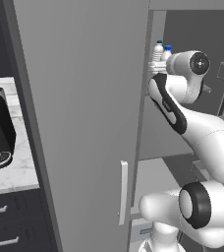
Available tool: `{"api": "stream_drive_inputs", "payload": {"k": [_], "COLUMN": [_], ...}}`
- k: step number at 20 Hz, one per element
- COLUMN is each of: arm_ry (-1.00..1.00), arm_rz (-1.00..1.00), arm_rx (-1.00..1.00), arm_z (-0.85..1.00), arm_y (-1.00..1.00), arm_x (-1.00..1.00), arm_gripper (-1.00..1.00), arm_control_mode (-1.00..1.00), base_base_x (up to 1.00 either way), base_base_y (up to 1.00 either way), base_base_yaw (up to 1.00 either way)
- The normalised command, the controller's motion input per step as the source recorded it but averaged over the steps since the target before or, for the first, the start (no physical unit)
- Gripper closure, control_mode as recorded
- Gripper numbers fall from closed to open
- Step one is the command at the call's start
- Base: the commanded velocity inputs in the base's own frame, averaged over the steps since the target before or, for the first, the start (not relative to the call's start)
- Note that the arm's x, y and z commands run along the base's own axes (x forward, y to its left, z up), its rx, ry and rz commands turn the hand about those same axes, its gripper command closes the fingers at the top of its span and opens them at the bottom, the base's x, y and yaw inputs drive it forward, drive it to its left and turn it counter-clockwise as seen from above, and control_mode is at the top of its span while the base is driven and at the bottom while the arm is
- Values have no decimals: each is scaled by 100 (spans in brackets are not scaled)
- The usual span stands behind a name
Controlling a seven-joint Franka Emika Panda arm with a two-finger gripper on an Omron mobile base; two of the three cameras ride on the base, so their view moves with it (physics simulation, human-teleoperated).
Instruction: Take the bottled waters from the counter and place them in the freezer to freeze. Close the freezer door after placing the bottles.
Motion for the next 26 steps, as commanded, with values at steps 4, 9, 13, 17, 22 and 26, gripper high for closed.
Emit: {"api": "stream_drive_inputs", "payload": {"k": [4,9,13,17,22,26], "arm_ry": [0,-10,-10,-3,0,0], "arm_rz": [0,0,0,-5,-8,-8], "arm_rx": [0,0,0,0,0,0], "arm_z": [0,5,19,27,46,32], "arm_y": [1,15,5,0,3,7], "arm_x": [-6,-59,-64,-83,-92,-95], "arm_gripper": [-100,-100,-100,-100,-100,-100], "arm_control_mode": [-100,-100,-100,-100,-100,-100], "base_base_x": [0,0,0,0,0,0], "base_base_y": [0,0,0,0,0,0], "base_base_yaw": [0,0,0,0,0,0]}}
